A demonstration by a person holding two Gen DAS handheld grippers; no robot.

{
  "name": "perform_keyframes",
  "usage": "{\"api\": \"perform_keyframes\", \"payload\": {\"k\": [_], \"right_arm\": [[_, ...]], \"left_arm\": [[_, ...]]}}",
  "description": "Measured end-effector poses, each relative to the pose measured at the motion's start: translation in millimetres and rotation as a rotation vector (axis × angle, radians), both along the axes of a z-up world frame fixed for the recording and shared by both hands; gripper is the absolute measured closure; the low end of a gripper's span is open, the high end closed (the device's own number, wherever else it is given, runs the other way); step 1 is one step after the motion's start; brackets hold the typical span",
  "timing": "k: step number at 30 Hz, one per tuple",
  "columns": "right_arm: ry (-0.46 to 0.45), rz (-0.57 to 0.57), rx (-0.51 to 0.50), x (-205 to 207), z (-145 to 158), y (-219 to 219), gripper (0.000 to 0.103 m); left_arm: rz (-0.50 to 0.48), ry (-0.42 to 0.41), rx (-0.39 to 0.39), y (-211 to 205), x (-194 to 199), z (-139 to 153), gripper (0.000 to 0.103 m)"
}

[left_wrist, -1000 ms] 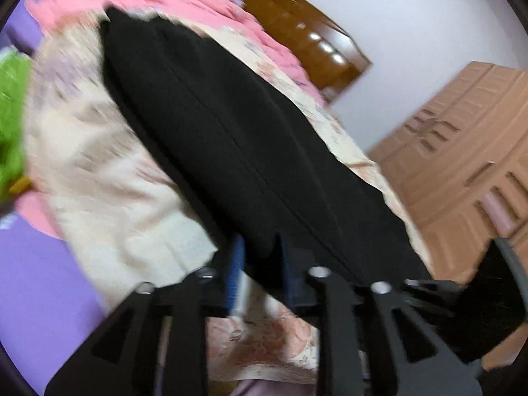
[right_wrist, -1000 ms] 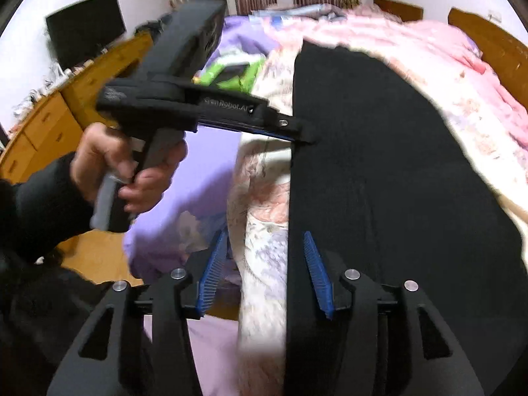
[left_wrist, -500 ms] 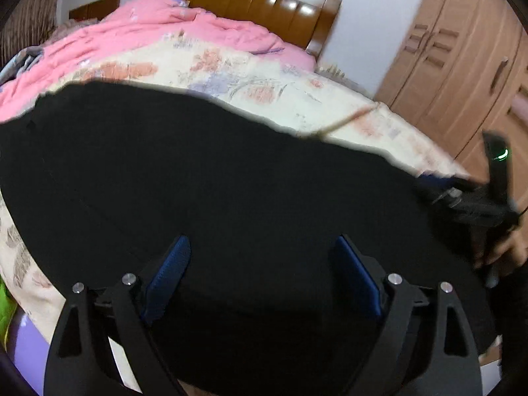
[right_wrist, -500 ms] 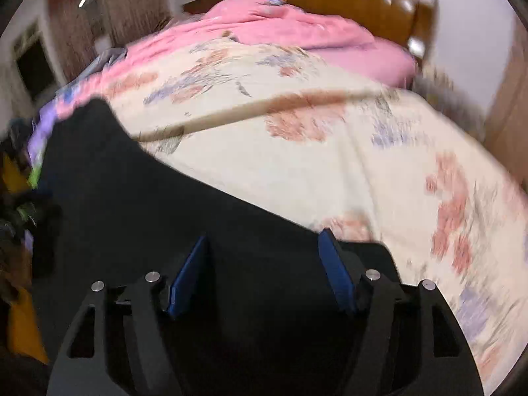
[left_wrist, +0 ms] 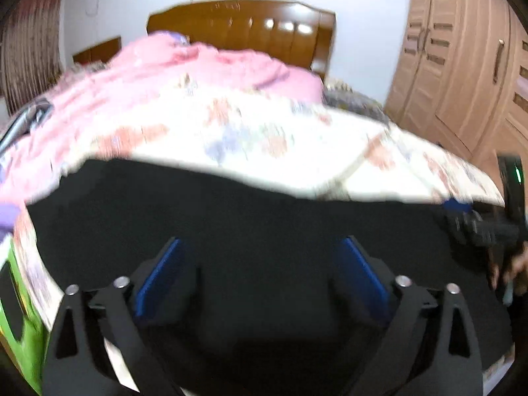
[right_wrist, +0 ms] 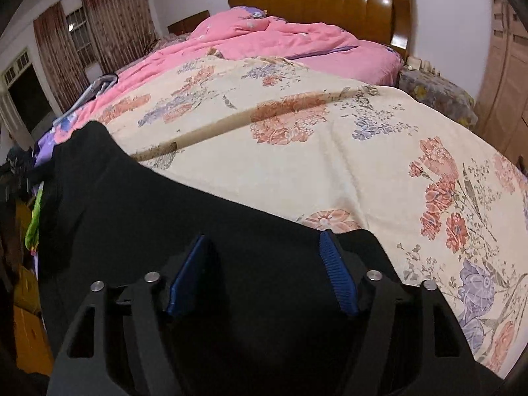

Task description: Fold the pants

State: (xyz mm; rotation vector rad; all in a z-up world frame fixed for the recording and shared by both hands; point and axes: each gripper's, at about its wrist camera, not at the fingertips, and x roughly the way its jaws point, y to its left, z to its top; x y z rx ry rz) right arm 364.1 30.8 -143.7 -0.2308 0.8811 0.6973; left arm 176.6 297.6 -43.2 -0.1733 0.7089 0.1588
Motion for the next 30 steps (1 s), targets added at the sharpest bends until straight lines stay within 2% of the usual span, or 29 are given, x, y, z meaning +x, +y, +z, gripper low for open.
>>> {"api": "perform_keyframes", "payload": {"k": [2, 5, 6, 7, 9, 11, 14, 19, 20, 21, 24, 26, 27, 29, 30], "right_arm": [[-0.011, 0.006, -0.023, -2, -1, 4, 0.03], [-0.007, 0.003, -0.011, -1, -1, 2, 0.03], [0.001, -0.002, 0.006, 1, -1, -1, 0.031], [0.006, -0.004, 0.016, 2, -1, -2, 0.031], [0.017, -0.006, 0.036, 3, -1, -5, 0.031], [0.022, -0.006, 0.043, 5, -1, -5, 0.031], [0.032, -0.006, 0.057, 6, 0, -6, 0.03], [0.051, 0.005, 0.027, 3, 4, -4, 0.025], [0.054, -0.023, 0.008, -4, 9, -4, 0.023], [0.048, -0.042, -0.005, -14, 15, -4, 0.015], [-0.03, 0.013, -0.056, -67, 28, -1, 0.016], [-0.09, 0.06, -0.188, -105, 14, -3, 0.016], [-0.083, 0.06, -0.281, -116, -2, -7, 0.016], [-0.066, 0.026, -0.199, -124, -2, -30, 0.014], [-0.013, -0.006, -0.205, -124, -3, -46, 0.014]], "left_arm": [[-0.001, 0.026, -0.025, 14, 25, -3, 0.002], [0.078, 0.152, 0.033, 33, 61, -27, 0.002], [0.135, 0.213, 0.04, 43, 68, -41, 0.002], [0.151, 0.223, 0.006, 50, 71, -49, 0.001], [0.163, 0.146, -0.092, 65, 55, -46, 0.002], [0.201, 0.115, -0.102, 73, 42, -47, 0.002], [0.204, 0.078, -0.158, 82, 34, -48, 0.002], [0.215, 0.146, -0.031, 64, 50, -48, 0.002], [0.217, 0.144, -0.028, 64, 51, -49, 0.002], [0.219, 0.14, -0.035, 65, 49, -49, 0.002], [0.226, 0.125, -0.059, 69, 45, -50, 0.002], [0.231, 0.129, -0.049, 68, 46, -51, 0.002], [0.233, 0.132, -0.044, 68, 47, -51, 0.002], [0.24, 0.136, -0.029, 66, 47, -51, 0.002], [0.243, 0.137, -0.021, 65, 47, -51, 0.002]]}}
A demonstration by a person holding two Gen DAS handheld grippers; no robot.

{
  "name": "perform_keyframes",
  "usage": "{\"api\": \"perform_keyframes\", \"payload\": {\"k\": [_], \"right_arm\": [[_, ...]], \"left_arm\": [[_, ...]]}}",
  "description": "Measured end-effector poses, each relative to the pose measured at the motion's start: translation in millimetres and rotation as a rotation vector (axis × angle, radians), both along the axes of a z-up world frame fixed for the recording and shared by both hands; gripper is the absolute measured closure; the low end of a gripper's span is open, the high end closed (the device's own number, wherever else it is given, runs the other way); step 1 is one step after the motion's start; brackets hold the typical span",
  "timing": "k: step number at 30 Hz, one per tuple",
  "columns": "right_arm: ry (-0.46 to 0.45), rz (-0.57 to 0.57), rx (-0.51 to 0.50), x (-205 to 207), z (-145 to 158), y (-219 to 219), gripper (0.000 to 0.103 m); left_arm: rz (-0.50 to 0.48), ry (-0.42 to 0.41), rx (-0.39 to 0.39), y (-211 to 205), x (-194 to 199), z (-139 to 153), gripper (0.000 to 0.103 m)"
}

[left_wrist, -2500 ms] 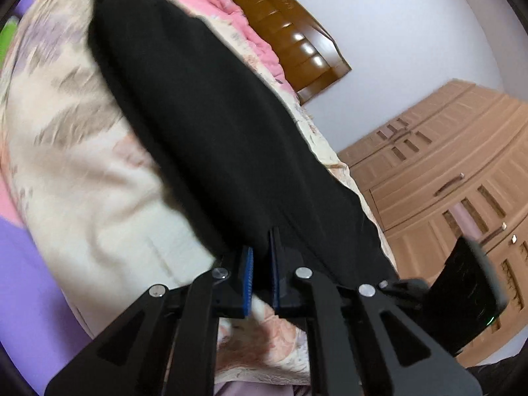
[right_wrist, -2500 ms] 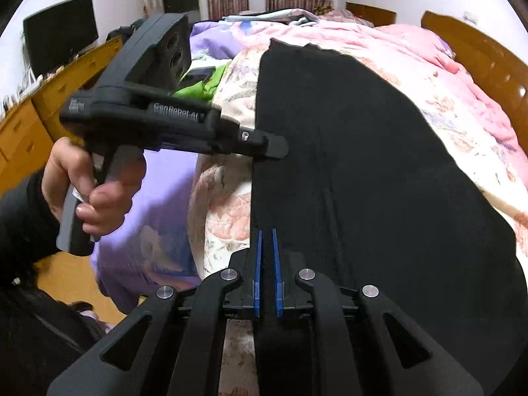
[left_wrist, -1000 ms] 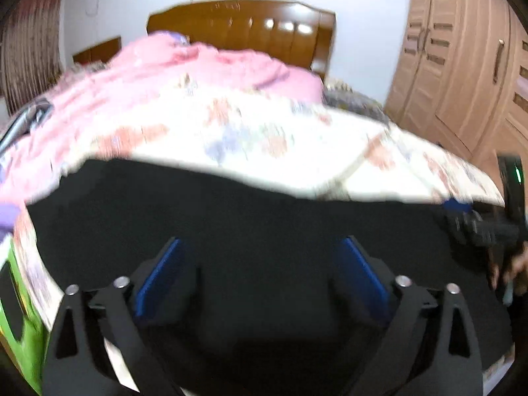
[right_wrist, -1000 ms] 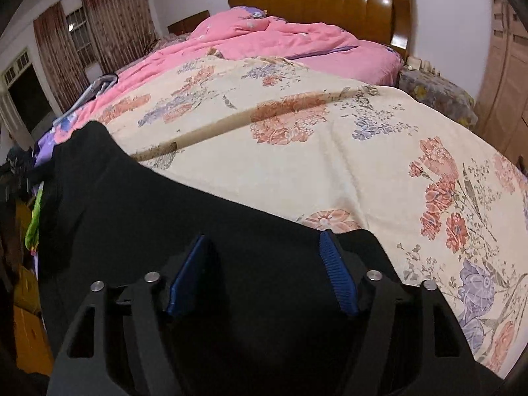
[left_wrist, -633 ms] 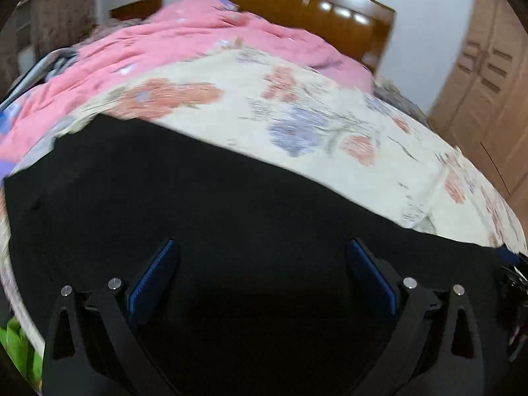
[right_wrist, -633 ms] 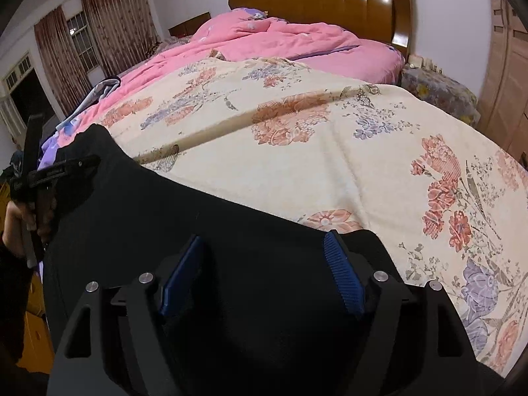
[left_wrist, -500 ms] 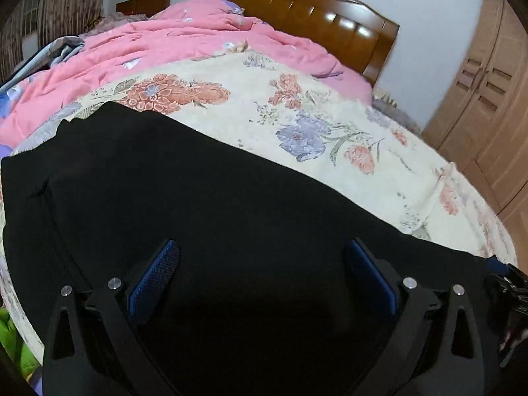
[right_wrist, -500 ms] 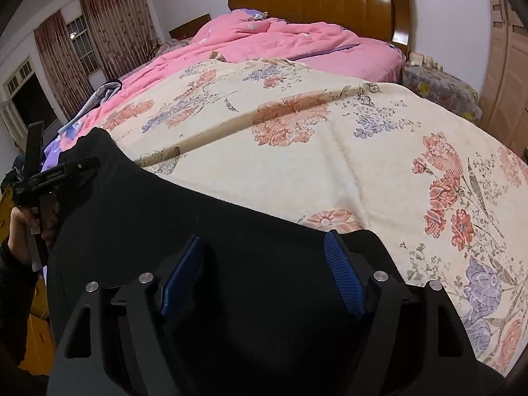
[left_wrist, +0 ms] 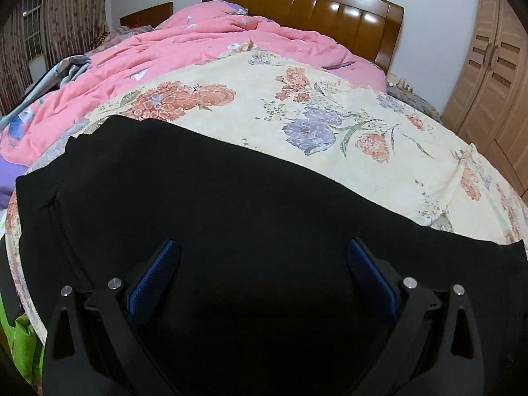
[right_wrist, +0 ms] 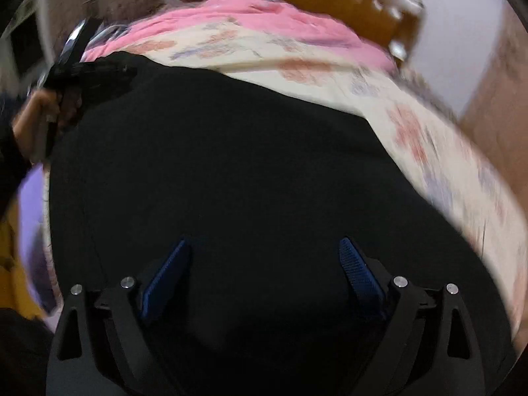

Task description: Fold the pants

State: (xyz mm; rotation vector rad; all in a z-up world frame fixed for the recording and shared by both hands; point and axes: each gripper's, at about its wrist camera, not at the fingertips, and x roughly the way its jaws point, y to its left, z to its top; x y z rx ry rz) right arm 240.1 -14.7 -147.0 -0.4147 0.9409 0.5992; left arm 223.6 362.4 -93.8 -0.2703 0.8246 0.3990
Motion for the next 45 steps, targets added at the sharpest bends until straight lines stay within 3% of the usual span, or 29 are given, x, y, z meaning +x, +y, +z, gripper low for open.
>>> {"api": "perform_keyframes", "payload": {"k": [3, 5, 6, 7, 10, 14, 16, 19, 20, 23, 29, 32, 33, 34, 35, 37, 41, 43, 45], "right_arm": [[-0.055, -0.104, -0.015, -12, 8, -34, 0.014], [-0.044, -0.145, -0.011, -18, 4, -56, 0.011], [-0.01, -0.154, 0.012, -19, -1, -69, 0.01], [0.006, -0.156, 0.1, -23, -2, -88, 0.01], [-0.013, -0.18, 0.071, -35, 0, -115, 0.011], [-0.046, -0.342, 0.076, -39, 9, -165, 0.011], [-0.034, -0.303, 0.082, -43, 4, -176, 0.011], [-0.015, -0.345, -0.008, -36, 12, -159, 0.011], [-0.026, -0.351, 0.012, -31, 20, -151, 0.011], [-0.036, -0.246, 0.173, -4, 42, -110, 0.011], [0.052, 0.012, 0.109, 75, 26, 29, 0.011], [0.149, 0.134, 0.146, 106, 11, 82, 0.01], [0.142, 0.133, 0.118, 119, 9, 91, 0.01], [0.076, 0.105, 0.035, 130, 0, 98, 0.01], [0.046, 0.092, 0.03, 133, -3, 97, 0.009], [0.085, 0.03, 0.129, 148, -4, 82, 0.006], [-0.04, -0.089, 0.116, 137, 14, 74, 0.005], [0.005, -0.057, 0.183, 123, 20, 91, 0.005], [0.097, 0.077, 0.214, 101, 18, 120, 0.005]], "left_arm": [[0.016, -0.001, 0.012, -1, -2, 1, 0.002], [0.022, -0.002, 0.018, -1, -2, 1, 0.002], [0.031, -0.002, 0.025, -1, -3, 1, 0.002], [0.035, -0.001, 0.028, -2, -3, 1, 0.002], [0.048, 0.001, 0.041, -2, -4, 2, 0.002], [0.054, 0.004, 0.051, -2, -4, 2, 0.002], [0.056, -0.002, 0.042, -1, -5, 2, 0.002], [0.071, -0.022, 0.029, 1, -8, 3, 0.002], [0.078, -0.032, 0.02, 3, -9, 3, 0.002], [0.085, -0.059, -0.027, 9, -13, 3, 0.002], [0.084, -0.081, -0.054, 10, -16, 3, 0.002], [0.083, -0.088, -0.061, 11, -16, 3, 0.002], [0.082, -0.093, -0.068, 11, -17, 3, 0.002], [0.082, -0.096, -0.073, 12, -17, 3, 0.002], [0.081, -0.101, -0.079, 12, -18, 3, 0.002], [0.079, -0.111, -0.092, 14, -20, 3, 0.002], [0.076, -0.118, -0.103, 16, -19, 3, 0.002], [0.076, -0.12, -0.106, 16, -20, 3, 0.002], [0.076, -0.119, -0.105, 15, -20, 3, 0.002]]}}
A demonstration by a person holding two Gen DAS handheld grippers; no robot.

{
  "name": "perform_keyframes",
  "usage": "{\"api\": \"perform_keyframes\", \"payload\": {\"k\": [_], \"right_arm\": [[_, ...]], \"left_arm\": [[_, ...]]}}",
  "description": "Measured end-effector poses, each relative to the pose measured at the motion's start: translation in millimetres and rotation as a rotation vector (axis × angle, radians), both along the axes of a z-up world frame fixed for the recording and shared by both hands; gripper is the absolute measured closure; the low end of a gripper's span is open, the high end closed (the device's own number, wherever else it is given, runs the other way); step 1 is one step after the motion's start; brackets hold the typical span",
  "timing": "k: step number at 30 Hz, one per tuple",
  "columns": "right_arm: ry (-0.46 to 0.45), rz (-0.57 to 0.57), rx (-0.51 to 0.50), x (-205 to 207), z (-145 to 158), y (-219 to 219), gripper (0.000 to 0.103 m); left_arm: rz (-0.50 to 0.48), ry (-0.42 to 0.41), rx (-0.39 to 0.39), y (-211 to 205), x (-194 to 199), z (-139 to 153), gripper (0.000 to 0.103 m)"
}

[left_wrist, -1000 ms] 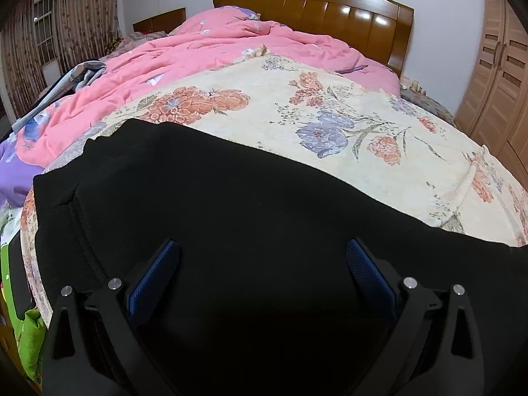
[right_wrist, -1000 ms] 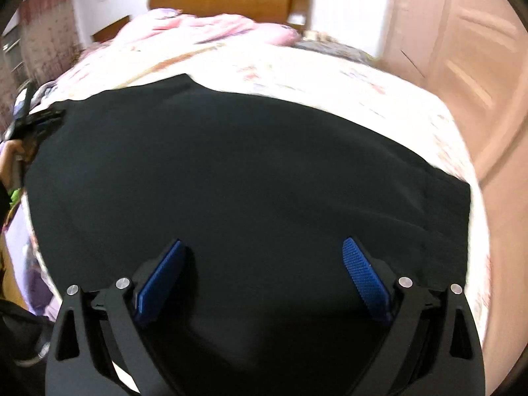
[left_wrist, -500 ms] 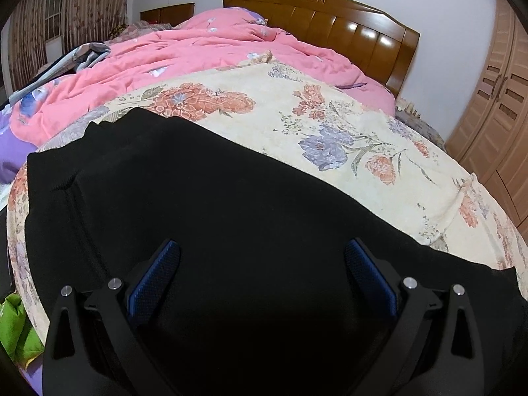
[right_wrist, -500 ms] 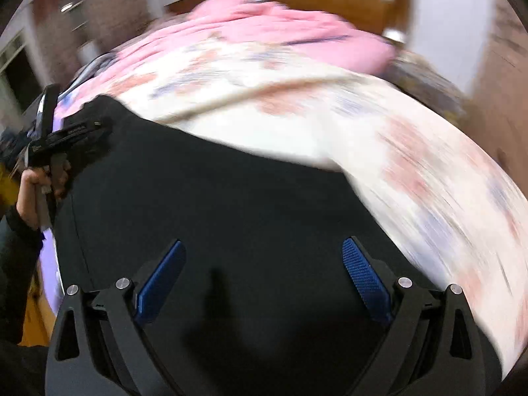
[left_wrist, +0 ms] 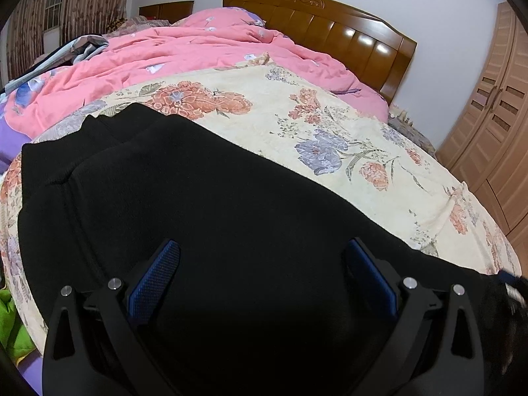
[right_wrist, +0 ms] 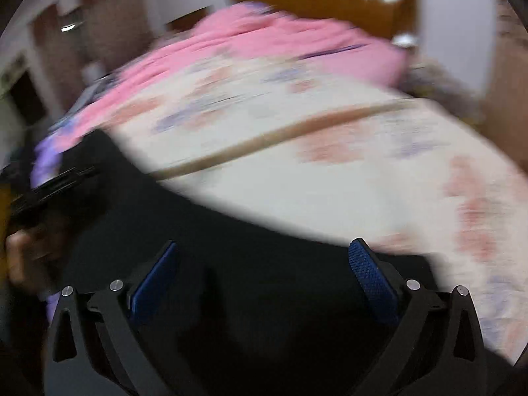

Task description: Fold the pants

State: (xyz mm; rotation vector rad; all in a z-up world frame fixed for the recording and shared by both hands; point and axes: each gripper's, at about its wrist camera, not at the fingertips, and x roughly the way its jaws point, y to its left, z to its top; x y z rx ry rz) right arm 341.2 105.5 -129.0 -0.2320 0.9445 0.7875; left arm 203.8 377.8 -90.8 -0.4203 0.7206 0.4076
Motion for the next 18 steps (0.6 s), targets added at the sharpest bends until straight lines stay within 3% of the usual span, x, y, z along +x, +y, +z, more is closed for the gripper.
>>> {"api": "perform_keyframes", "payload": {"k": [3, 5, 9, 13, 15, 18], "right_arm": [[-0.067, 0.135, -0.091, -22, -9, 39, 0.005], [-0.125, 0.105, -0.195, -17, -26, 49, 0.004], [-0.093, -0.037, -0.131, 8, -24, 32, 0.005], [-0.113, -0.056, -0.129, 3, -22, 28, 0.005], [-0.114, -0.054, -0.135, 4, -26, 36, 0.004], [-0.097, -0.053, -0.124, 9, -30, 39, 0.004]], "left_arm": [[0.0, -0.001, -0.001, 0, 0, 0, 0.002], [-0.001, -0.003, -0.003, 1, 0, 0, 0.002], [-0.001, -0.004, -0.004, 0, -1, 0, 0.002], [-0.023, 0.05, 0.014, -3, 5, 3, 0.002], [-0.062, 0.069, 0.05, -7, 10, 13, 0.002], [-0.142, 0.013, 0.133, -13, 22, 35, 0.002]]}}
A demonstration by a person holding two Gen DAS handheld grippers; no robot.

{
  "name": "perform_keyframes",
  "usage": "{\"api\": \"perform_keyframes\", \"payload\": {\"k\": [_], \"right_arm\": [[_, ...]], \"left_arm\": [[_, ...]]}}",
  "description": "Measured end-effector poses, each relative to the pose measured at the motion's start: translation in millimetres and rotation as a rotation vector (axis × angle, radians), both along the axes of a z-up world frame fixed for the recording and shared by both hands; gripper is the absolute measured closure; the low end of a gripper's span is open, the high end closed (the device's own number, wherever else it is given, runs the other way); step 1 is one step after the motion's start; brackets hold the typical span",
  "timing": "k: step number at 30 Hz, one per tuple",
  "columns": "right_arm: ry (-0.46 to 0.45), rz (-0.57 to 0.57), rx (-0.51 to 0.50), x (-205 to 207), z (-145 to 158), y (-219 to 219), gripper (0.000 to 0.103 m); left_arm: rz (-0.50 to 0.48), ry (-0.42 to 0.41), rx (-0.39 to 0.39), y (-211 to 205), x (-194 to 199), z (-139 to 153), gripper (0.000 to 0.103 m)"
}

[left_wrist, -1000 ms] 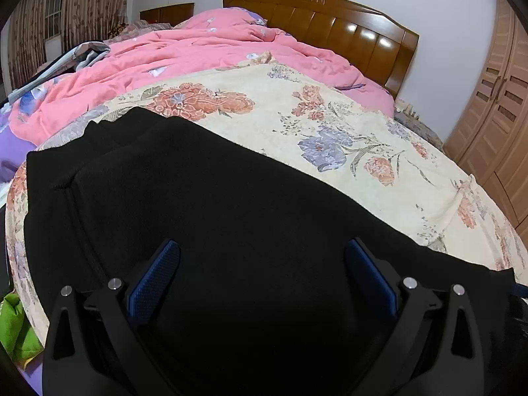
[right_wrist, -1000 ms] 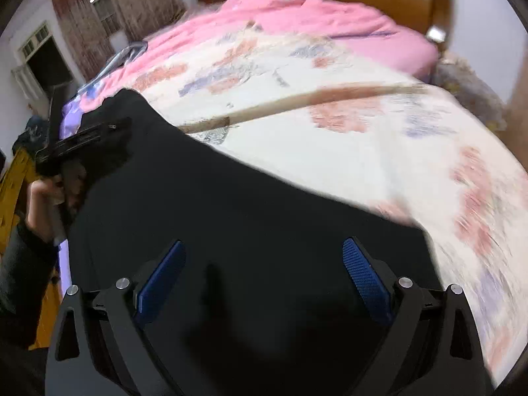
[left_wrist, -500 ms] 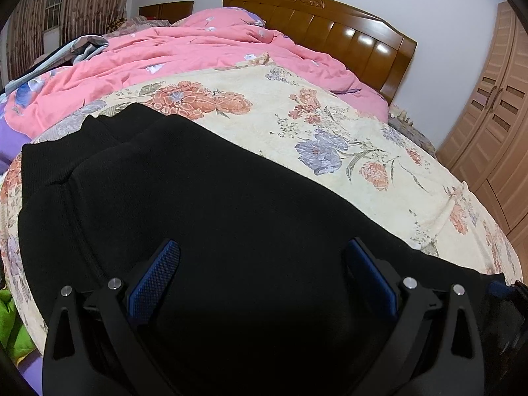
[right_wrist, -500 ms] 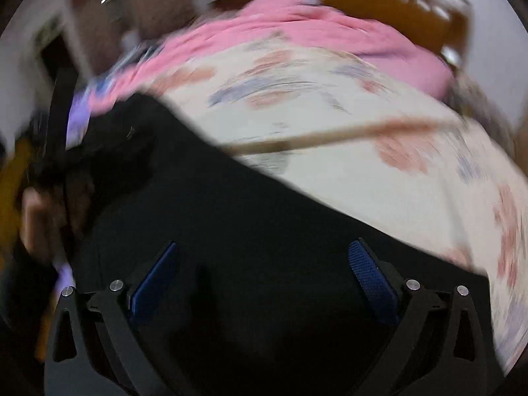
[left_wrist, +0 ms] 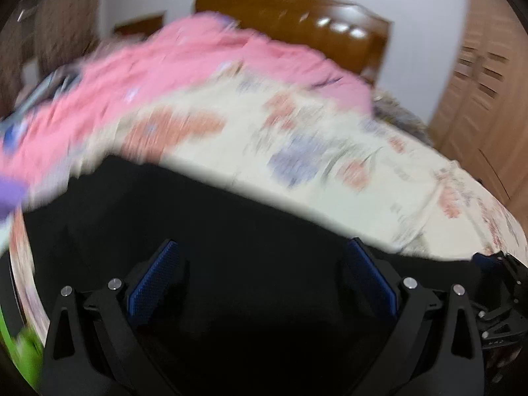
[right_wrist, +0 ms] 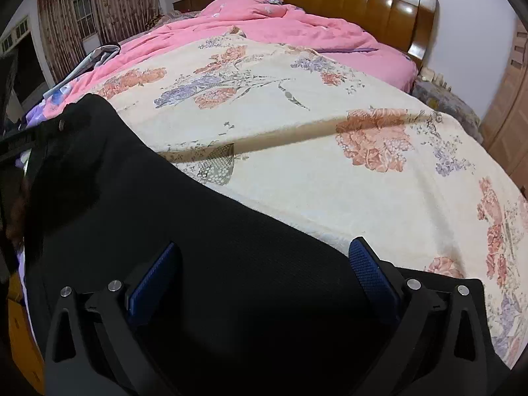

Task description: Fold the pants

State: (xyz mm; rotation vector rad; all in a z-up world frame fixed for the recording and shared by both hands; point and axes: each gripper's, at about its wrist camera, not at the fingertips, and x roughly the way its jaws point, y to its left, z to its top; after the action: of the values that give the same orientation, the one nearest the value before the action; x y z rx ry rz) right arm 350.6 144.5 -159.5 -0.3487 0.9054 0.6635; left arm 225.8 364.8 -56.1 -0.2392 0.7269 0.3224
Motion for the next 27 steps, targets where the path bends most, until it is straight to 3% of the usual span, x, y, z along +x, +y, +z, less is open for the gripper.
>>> {"api": "perform_keyframes", "payload": {"k": [3, 5, 6, 7, 9, 13, 16, 21, 25, 27], "right_arm": [[-0.004, 0.0, -0.004, -2, 1, 0, 0.004], [-0.004, 0.0, -0.003, -2, 1, 0, 0.004], [-0.005, -0.002, -0.004, -2, 1, 0, 0.004], [-0.006, -0.001, -0.006, -3, 1, 0, 0.004], [-0.004, -0.001, -0.003, -3, 1, 0, 0.004], [-0.006, -0.001, -0.002, -3, 1, -1, 0.004], [-0.001, -0.002, 0.0, -3, 1, 0, 0.004], [0.016, -0.063, -0.004, -15, 11, 8, 0.004], [0.006, 0.148, -0.017, -73, 21, 32, 0.004], [-0.026, 0.252, -0.082, -104, 16, 36, 0.004]], "left_arm": [[-0.055, 0.106, -0.001, 23, 36, -12, 0.002], [0.0, 0.149, -0.027, 51, 51, -29, 0.002], [-0.002, 0.152, -0.115, 68, 56, -36, 0.002], [-0.013, 0.131, -0.149, 74, 56, -36, 0.002], [-0.022, 0.11, -0.122, 75, 56, -31, 0.002], [-0.015, 0.193, -0.006, 58, 66, -40, 0.002], [-0.012, 0.216, 0.015, 55, 69, -43, 0.002], [-0.011, 0.211, 0.023, 56, 67, -43, 0.002], [0.035, 0.093, 0.074, 43, 39, -12, 0.002], [0.01, -0.01, 0.042, 29, 9, 10, 0.002]]}}
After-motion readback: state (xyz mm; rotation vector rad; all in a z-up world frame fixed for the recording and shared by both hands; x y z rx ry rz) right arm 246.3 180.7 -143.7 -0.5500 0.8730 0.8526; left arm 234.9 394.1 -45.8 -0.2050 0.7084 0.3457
